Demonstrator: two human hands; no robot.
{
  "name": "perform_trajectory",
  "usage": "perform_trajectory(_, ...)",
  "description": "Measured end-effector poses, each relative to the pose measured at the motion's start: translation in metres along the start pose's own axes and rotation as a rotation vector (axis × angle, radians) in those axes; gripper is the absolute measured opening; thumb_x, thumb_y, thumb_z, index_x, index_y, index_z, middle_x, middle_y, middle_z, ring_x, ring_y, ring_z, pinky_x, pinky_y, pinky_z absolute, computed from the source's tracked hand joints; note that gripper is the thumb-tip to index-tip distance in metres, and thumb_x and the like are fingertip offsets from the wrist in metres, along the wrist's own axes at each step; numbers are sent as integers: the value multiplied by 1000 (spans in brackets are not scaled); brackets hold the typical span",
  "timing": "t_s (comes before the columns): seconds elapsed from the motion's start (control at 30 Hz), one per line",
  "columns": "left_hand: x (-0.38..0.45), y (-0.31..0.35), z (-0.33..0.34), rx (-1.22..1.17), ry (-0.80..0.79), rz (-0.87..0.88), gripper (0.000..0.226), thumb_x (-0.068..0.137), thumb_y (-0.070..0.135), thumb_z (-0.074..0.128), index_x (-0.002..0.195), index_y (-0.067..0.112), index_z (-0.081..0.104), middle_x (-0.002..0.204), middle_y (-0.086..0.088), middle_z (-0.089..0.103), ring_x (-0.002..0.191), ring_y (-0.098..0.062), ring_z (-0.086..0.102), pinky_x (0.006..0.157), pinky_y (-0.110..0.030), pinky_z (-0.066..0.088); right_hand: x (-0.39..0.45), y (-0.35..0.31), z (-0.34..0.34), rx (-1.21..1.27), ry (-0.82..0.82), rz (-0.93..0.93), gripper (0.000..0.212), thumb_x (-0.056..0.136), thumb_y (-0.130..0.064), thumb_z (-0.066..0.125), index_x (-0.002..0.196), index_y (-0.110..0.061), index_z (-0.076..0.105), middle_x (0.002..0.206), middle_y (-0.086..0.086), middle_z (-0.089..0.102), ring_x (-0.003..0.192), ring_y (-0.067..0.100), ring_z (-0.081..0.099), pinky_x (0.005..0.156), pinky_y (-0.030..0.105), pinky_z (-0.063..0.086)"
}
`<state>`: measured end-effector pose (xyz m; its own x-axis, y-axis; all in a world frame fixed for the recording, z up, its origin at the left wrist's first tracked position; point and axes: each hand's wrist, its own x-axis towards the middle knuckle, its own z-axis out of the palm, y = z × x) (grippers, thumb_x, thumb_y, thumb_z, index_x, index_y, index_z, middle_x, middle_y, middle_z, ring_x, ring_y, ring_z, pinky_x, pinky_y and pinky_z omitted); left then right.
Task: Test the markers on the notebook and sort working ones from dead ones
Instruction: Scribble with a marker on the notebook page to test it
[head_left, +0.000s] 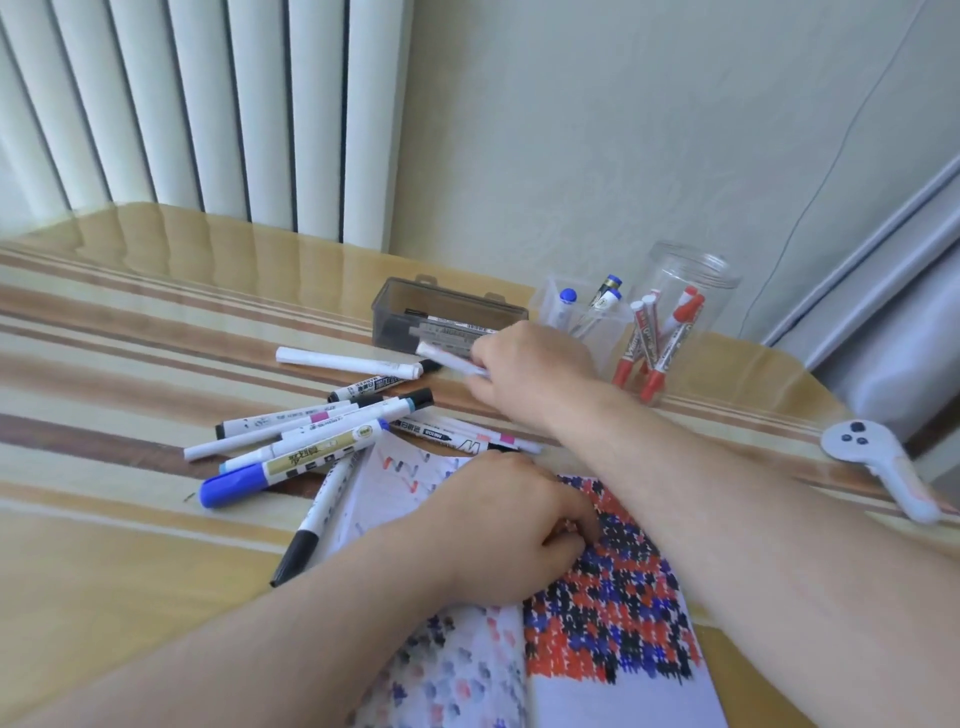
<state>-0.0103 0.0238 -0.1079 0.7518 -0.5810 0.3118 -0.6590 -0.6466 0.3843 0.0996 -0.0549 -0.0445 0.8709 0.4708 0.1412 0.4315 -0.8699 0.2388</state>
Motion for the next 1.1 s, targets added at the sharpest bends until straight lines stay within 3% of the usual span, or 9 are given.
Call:
perform_trajectory(0.13,0,2,-4,-5,-18,16,28,95,40,52,116,40,71,86,10,72,84,-8,61,87,-33,50,-81,58,-16,393,176,133,15,90,-40,67,85,-27,63,73,-6,66,71,19,65,63,30,51)
perform_trajectory(0.27,-1,1,-5,-28,-38,6,24,94,41,56,114,42,71,78,13,66,80,-6,58,79,-29,49,-190,83,-12,1433,199,295,23,82,0,70,79,-17,55,64,10,51,56,23,44,47,28,34)
perform_trajectory(0.4,-1,2,-5,-13,-49,22,24,90,51,63,112,45,71,70,18,53,74,-3,51,70,-25,36,-258,58,3,1902,120,345,20,62,-10,72,76,-12,57,60,13,47,51,22,43,42,24,33)
perform_trajectory(0.47,-3,4,-6,4,-73,39,32,85,62,63,113,49,69,73,21,51,76,-2,49,73,-25,40,-271,40,13,1839,98,331,17,62,-18,72,75,-13,62,60,13,50,51,23,45,43,25,36)
perform_trajectory(0.53,-4,8,-7,24,-100,66,39,80,71,58,112,52,69,76,22,53,80,-2,50,79,-27,45,-274,26,17,1579,71,297,12,66,-24,76,71,-22,66,61,9,56,53,20,46,46,25,38)
perform_trajectory(0.63,-7,15,-7,-63,-150,127,25,81,62,64,101,50,74,83,24,66,85,-1,61,83,-32,52,-272,19,18,1454,117,301,17,72,-16,77,68,-22,61,62,3,58,56,13,47,50,23,37)
perform_trajectory(0.8,-8,17,-9,-149,-230,155,23,82,58,77,102,47,76,90,28,65,95,1,61,85,-26,50,-275,16,18,1297,260,386,19,70,-30,71,65,-18,57,57,11,55,50,21,46,47,29,36)
perform_trajectory(0.97,-8,16,-8,-134,-243,158,31,80,65,74,105,48,73,92,23,65,96,-2,61,86,-33,51,-272,13,16,1262,217,446,12,71,-19,66,65,-13,57,58,18,57,55,41,48,46,38,37)
perform_trajectory(1.1,-8,16,-8,-139,-252,149,29,80,64,74,105,48,73,93,27,63,94,-1,60,84,-32,51,-270,14,11,1228,164,471,19,80,-8,73,68,-6,58,60,23,58,50,37,50,43,32,41)
